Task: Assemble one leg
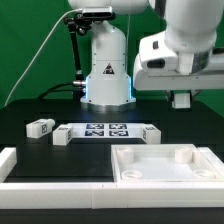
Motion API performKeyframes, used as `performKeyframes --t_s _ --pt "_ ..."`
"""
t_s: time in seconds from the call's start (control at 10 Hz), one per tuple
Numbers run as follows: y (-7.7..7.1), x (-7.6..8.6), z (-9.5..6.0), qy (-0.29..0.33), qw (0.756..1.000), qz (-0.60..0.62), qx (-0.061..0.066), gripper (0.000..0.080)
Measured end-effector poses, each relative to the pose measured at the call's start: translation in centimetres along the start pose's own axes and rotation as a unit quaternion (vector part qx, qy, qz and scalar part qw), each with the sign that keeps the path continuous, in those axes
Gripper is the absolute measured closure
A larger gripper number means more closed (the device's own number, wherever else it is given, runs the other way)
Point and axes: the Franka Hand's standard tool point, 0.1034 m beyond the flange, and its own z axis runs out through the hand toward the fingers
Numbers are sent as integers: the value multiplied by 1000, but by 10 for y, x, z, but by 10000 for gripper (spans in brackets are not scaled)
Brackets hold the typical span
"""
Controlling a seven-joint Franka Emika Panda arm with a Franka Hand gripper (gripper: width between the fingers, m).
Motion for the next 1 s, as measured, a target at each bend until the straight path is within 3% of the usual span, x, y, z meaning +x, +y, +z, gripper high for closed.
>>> performKeyframes --t_s 0.1,0.3,0.5,0.8,1.0 --pt "1 -4 0 44 999 -3 1 512" --pt "7 14 -5 120 992 -28 -4 512" --pt "8 25 -22 201 978 -55 -14 512" --pt "21 51 -69 332 939 -91 -10 512" --pt "20 51 -67 416 904 -98 -3 512"
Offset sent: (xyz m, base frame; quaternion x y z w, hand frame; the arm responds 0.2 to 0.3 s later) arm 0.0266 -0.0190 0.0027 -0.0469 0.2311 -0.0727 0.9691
